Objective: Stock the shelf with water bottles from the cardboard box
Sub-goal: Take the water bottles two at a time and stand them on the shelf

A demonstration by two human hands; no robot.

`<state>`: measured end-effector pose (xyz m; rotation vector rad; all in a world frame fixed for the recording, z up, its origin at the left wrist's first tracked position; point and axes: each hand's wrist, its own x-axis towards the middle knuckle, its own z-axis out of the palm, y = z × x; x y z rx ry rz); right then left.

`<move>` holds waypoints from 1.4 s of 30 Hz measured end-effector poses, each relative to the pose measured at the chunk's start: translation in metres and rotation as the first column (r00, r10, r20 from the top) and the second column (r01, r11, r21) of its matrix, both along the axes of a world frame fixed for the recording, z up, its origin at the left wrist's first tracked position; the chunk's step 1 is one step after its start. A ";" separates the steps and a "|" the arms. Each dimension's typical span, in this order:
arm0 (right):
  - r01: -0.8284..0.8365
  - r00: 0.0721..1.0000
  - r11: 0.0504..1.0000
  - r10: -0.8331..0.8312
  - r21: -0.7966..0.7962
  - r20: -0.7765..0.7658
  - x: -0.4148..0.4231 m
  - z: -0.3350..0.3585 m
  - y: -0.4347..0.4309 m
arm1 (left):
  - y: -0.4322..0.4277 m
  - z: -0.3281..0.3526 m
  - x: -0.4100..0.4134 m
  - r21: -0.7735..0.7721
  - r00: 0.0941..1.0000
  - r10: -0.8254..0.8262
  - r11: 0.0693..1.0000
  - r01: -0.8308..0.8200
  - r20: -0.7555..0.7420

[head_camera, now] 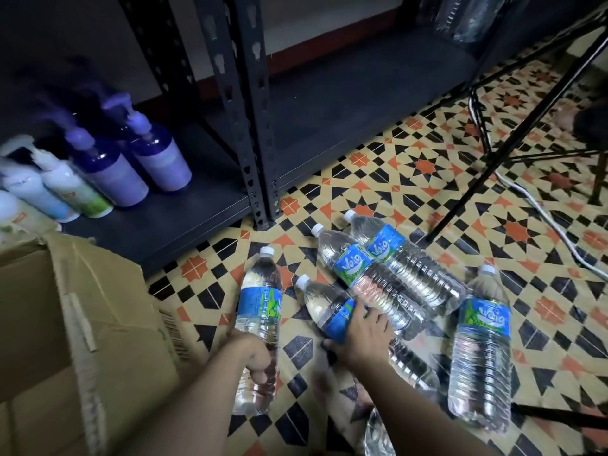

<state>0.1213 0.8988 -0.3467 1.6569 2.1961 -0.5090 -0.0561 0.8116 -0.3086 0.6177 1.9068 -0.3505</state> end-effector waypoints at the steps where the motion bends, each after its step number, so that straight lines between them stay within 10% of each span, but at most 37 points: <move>1: 0.005 1.000 0.999 -0.006 -0.052 -0.011 -0.003 0.003 0.002 | -0.001 0.004 -0.002 -0.016 0.989 0.096 0.995 -0.095 0.108; 6: 0.055 0.995 0.936 -0.081 -0.348 -0.061 -0.002 0.016 0.022 | -0.005 -0.004 0.008 0.114 0.739 0.642 0.734 -0.670 0.204; 10: -0.058 0.998 0.970 0.058 -0.237 -0.011 0.003 0.018 0.028 | -0.022 -0.006 0.020 0.431 0.751 0.642 0.728 -0.533 -0.156; 15: -0.065 0.992 0.998 0.063 -0.015 -0.113 -0.002 -0.002 -0.015 | -0.041 -0.010 0.006 0.352 0.572 0.800 0.489 -0.798 0.184; 21: 0.087 0.994 0.983 -0.075 0.162 -0.079 -0.028 -0.013 -0.035 | -0.059 -0.026 0.018 0.425 0.502 0.845 0.392 -0.816 0.184; 28: 0.225 0.953 0.868 -0.291 -0.442 -0.087 -0.034 0.001 0.014 | -0.066 -0.033 0.012 0.539 0.550 0.832 0.433 -0.723 0.070; 31: 0.231 0.944 0.844 -0.315 -0.484 -0.100 -0.023 0.000 0.017 | -0.043 -0.028 0.014 0.454 0.441 0.882 0.329 -0.828 0.166; 35: 0.171 0.947 0.880 -0.271 -0.443 -0.173 -0.005 -0.004 0.003 | -0.026 -0.046 0.008 0.321 0.551 0.830 0.545 -0.774 -0.081; 42: 0.078 0.969 0.872 -0.180 -0.484 -0.168 -0.006 -0.014 0.004 | -0.013 -0.057 -0.002 0.383 0.544 0.830 0.546 -0.745 -0.125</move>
